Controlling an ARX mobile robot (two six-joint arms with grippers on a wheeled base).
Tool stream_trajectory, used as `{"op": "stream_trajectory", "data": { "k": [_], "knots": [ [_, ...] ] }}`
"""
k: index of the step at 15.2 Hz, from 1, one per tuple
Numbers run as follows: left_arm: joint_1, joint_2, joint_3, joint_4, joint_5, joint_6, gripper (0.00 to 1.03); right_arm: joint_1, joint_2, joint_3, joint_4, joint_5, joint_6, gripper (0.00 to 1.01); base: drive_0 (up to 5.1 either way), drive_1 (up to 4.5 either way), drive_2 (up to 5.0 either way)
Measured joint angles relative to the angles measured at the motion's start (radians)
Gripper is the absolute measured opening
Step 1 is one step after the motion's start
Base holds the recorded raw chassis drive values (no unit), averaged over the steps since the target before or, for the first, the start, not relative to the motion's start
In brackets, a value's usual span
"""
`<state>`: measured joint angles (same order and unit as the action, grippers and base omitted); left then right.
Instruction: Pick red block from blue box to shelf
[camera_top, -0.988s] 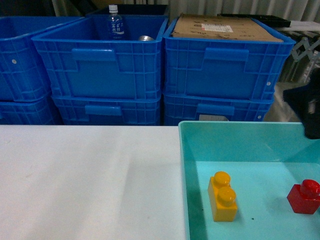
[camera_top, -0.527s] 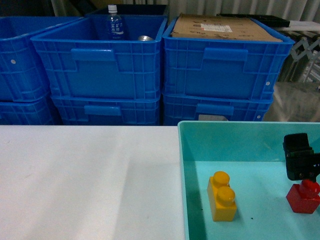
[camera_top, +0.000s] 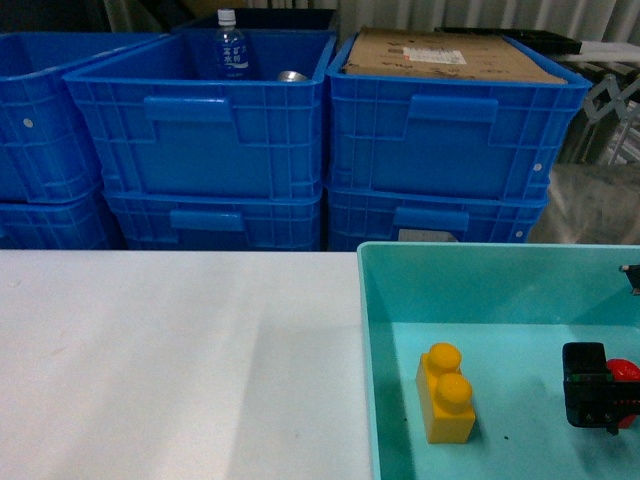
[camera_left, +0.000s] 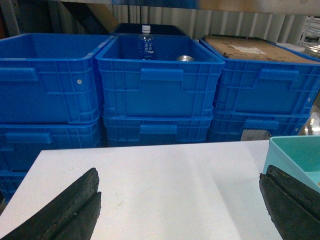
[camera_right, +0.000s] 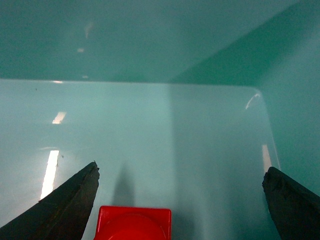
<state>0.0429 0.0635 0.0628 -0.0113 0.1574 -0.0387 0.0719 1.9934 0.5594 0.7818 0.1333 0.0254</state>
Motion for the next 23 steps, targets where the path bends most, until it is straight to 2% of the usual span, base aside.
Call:
{"op": "stream_trajectory", "data": {
  "k": [4,6,10,11,14,18,19,20,21,22,23],
  "knots": [
    [0.0,0.0,0.0,0.0,0.0,0.0,0.98,0.006,0.04,0.004,0.053,0.011,0.004,0.97,0.0,0.0,0.0],
    [0.0,0.0,0.0,0.0,0.0,0.0,0.98,-0.004,0.069,0.003,0.034,-0.016,0.026,0.78,0.0,0.0,0.0],
    [0.0,0.0,0.0,0.0,0.0,0.0,0.98,-0.013,0.098,-0.027,0.175,-0.039,0.03,0.31,0.0,0.0,0.0],
    [0.0,0.0,0.0,0.0,0.0,0.0,0.98,-0.014,0.089,-0.041,0.178,-0.068,0.029,0.29,0.0,0.0,0.0],
    [0.0,0.0,0.0,0.0,0.0,0.0,0.98,-0.013,-0.089,-0.05,0.006,-0.132,0.021,0.29,0.0,0.0,0.0],
    [0.0,0.0,0.0,0.0,0.0,0.0,0.98,-0.015,-0.473,0.073,-0.263,-0.256,-0.047,0.29,0.0,0.0,0.0],
    [0.0,0.0,0.0,0.0,0.0,0.0,0.98,-0.035,-0.547,0.071,-0.296,-0.293,-0.059,0.29,0.0,0.0,0.0],
    [0.0,0.0,0.0,0.0,0.0,0.0,0.98,-0.077,-0.622,0.029,-0.232,-0.286,-0.081,0.29,0.0,0.0,0.0],
    [0.0,0.0,0.0,0.0,0.0,0.0,0.98,-0.132,-0.703,-0.048,-0.088,-0.237,-0.133,0.29,0.0,0.0,0.0],
    [0.0,0.0,0.0,0.0,0.0,0.0,0.98,-0.172,-0.761,-0.126,0.069,-0.196,-0.157,0.29,0.0,0.0,0.0],
    [0.0,0.0,0.0,0.0,0.0,0.0,0.98,-0.184,-0.792,-0.179,0.161,-0.198,-0.153,0.29,0.0,0.0,0.0]
  ]
}}
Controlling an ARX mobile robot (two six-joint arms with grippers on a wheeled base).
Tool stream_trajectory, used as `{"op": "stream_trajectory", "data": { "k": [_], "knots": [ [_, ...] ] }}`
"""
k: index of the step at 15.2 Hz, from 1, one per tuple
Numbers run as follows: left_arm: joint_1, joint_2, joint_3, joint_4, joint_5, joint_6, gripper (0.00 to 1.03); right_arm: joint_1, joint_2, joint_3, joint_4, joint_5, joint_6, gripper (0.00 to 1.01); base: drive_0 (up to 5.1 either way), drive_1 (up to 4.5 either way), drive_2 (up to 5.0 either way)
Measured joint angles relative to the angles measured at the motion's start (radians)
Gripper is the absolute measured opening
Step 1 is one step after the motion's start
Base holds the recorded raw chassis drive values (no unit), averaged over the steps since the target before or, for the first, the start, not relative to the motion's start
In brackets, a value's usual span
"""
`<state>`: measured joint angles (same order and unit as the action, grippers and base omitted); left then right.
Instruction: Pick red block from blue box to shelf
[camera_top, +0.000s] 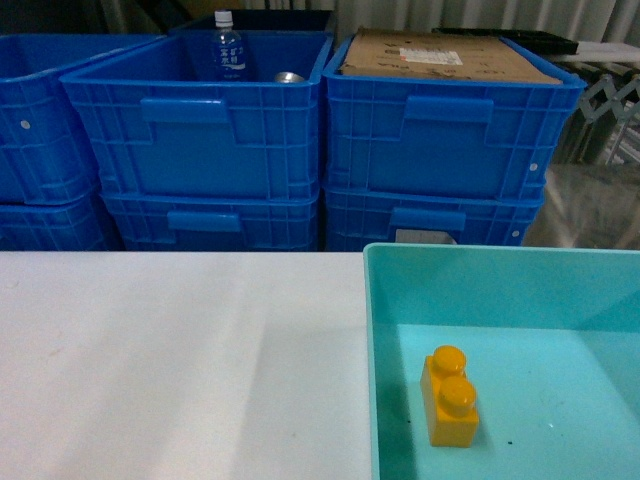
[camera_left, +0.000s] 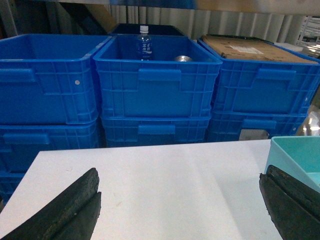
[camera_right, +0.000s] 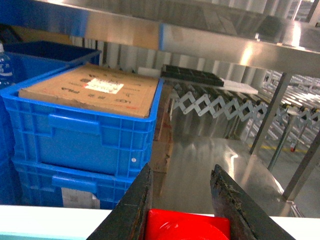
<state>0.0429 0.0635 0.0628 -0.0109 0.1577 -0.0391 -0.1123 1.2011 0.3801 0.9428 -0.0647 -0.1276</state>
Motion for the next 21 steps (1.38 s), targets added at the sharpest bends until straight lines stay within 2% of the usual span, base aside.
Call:
{"op": "stream_trajectory", "data": {
  "k": [1,2,3,4,5,6,17,18,19,20,21],
  "knots": [
    [0.0,0.0,0.0,0.0,0.0,0.0,0.98,0.014,-0.032,-0.071,0.094,0.004,0.009,0.29,0.0,0.0,0.0],
    [0.0,0.0,0.0,0.0,-0.001,0.0,0.98,0.031,-0.059,-0.109,0.111,0.014,0.015,0.29,0.0,0.0,0.0],
    [0.0,0.0,0.0,0.0,-0.001,0.0,0.98,0.04,-0.208,-0.175,0.014,0.042,0.049,0.29,0.0,0.0,0.0],
    [0.0,0.0,0.0,0.0,0.0,-0.002,0.98,0.045,-0.467,-0.258,-0.101,0.03,0.064,0.29,0.0,0.0,0.0],
    [0.0,0.0,0.0,0.0,0.0,-0.002,0.98,0.019,-0.454,-0.251,-0.147,-0.005,0.072,0.29,0.0,0.0,0.0],
    [0.0,0.0,0.0,-0.001,0.0,-0.003,0.98,0.007,-0.443,-0.251,-0.172,-0.009,0.079,0.29,0.0,0.0,0.0],
    [0.0,0.0,0.0,0.0,0.0,-0.003,0.98,0.007,-0.45,-0.251,-0.158,-0.011,0.09,0.29,0.0,0.0,0.0],
    [0.0,0.0,0.0,0.0,0.0,-0.003,0.98,0.021,-0.433,-0.245,-0.171,0.0,0.09,0.29,0.0,0.0,0.0],
    [0.0,0.0,0.0,0.0,0.0,-0.003,0.98,0.025,-0.409,-0.214,-0.294,-0.02,0.109,0.29,0.0,0.0,0.0],
    [0.0,0.0,0.0,0.0,0.0,-0.003,0.98,0.005,-0.334,-0.168,-0.463,-0.098,0.159,0.29,0.0,0.0,0.0],
    [0.0,0.0,0.0,0.0,0.0,-0.003,0.98,0.0,-0.278,-0.157,-0.526,-0.113,0.182,0.29,0.0,0.0,0.0]
  ]
}}
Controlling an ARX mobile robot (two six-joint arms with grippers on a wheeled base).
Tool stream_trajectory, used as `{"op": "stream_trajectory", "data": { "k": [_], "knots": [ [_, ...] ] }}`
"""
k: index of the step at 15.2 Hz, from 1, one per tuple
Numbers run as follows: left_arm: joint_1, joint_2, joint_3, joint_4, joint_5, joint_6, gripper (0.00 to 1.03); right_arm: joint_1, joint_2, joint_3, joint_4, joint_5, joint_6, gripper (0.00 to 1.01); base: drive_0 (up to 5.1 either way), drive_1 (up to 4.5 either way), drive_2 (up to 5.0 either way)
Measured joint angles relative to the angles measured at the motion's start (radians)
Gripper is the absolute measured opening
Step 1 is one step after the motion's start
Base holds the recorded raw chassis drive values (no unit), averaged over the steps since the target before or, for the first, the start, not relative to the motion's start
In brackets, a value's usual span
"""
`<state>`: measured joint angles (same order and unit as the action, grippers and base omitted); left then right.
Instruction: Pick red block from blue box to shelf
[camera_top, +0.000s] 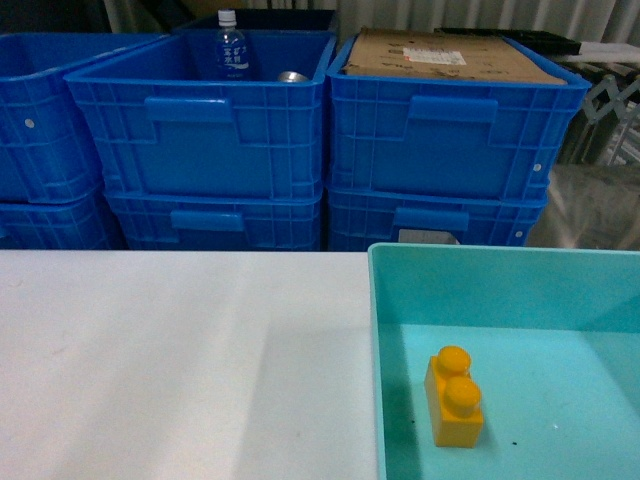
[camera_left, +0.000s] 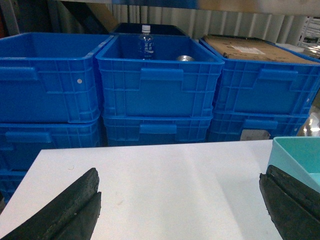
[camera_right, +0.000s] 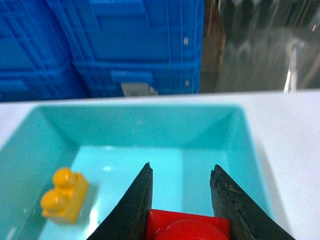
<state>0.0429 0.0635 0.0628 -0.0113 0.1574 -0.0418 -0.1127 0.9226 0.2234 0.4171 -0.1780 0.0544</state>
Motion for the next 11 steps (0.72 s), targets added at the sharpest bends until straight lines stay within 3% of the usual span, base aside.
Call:
{"op": "stream_trajectory", "data": {
  "k": [4,6,11],
  "knots": [
    [0.0,0.0,0.0,0.001,0.0,0.0,0.98,0.0,-0.008,0.001,0.015,-0.03,0.018,0.29,0.0,0.0,0.0],
    [0.0,0.0,0.0,0.0,0.0,0.0,0.98,0.0,-0.09,-0.018,0.044,0.008,-0.003,0.29,0.0,0.0,0.0],
    [0.0,0.0,0.0,0.001,-0.001,0.0,0.98,0.0,-0.088,-0.022,0.044,0.016,-0.021,0.29,-1.3,-1.29,-1.3]
  ]
}}
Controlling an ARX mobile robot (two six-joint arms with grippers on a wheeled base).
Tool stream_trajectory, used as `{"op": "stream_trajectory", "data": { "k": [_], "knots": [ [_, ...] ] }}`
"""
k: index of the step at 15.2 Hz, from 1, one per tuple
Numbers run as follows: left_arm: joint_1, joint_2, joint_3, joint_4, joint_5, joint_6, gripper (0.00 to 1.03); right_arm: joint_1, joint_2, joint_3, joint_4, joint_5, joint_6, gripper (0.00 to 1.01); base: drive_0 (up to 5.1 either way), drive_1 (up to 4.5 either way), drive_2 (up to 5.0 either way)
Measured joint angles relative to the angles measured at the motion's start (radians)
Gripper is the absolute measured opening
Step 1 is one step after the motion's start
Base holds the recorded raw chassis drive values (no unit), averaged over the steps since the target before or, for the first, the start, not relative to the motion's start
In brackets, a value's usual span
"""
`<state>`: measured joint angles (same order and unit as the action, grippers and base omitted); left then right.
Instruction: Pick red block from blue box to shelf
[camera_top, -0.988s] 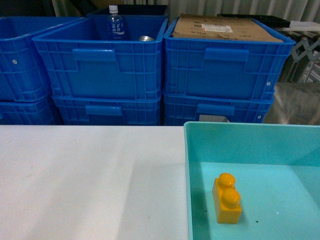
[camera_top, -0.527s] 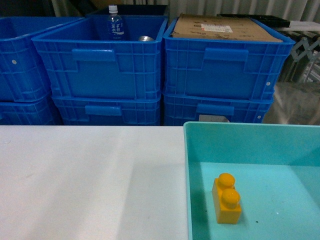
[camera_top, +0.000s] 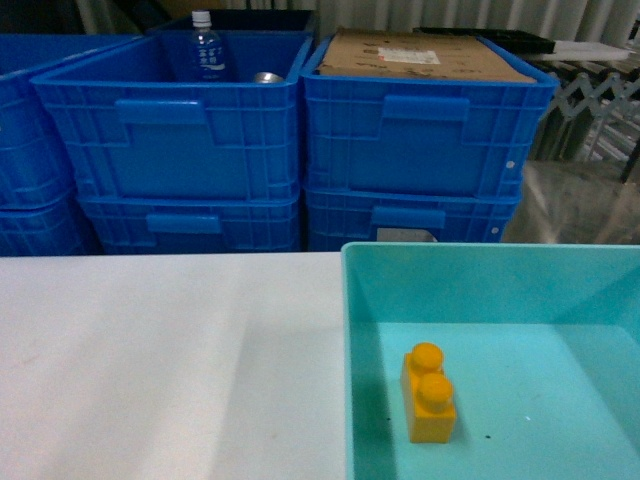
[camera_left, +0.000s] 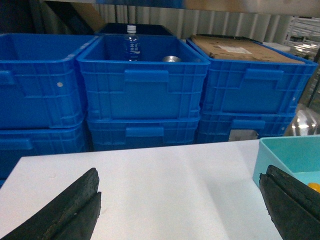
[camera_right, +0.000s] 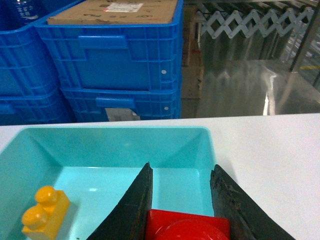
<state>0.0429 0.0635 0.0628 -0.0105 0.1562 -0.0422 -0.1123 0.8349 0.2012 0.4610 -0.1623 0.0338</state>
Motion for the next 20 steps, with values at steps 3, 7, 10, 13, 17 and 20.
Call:
{"op": "stream_trajectory", "data": {
  "k": [3,7,10,13,17,20],
  "knots": [
    [0.0,0.0,0.0,-0.001,0.001,0.0,0.98,0.0,0.0,0.0,0.0,0.001,0.0,0.29,-1.6,-1.58,-1.6],
    [0.0,0.0,0.0,0.0,0.001,0.0,0.98,0.0,0.0,0.0,-0.001,0.001,0.0,0.29,-1.6,-1.59,-1.6],
    [0.0,0.0,0.0,0.001,0.001,0.0,0.98,0.0,0.0,-0.001,-0.001,0.001,0.0,0.29,-0.2,-3.04,-1.8],
    [0.0,0.0,0.0,0.0,-0.001,-0.002,0.98,0.0,0.001,-0.001,-0.004,0.001,0.0,0.29,1.3,-4.49,-2.0],
    [0.0,0.0,0.0,0.0,0.002,-0.002,0.98,-0.001,-0.003,-0.001,-0.001,0.003,0.0,0.29,-1.6,-1.59,-1.6],
    [0.0,0.0,0.0,0.0,0.001,-0.002,0.98,0.0,-0.003,-0.001,0.0,0.003,0.0,0.29,-1.7,-1.66,-1.7]
  ]
}}
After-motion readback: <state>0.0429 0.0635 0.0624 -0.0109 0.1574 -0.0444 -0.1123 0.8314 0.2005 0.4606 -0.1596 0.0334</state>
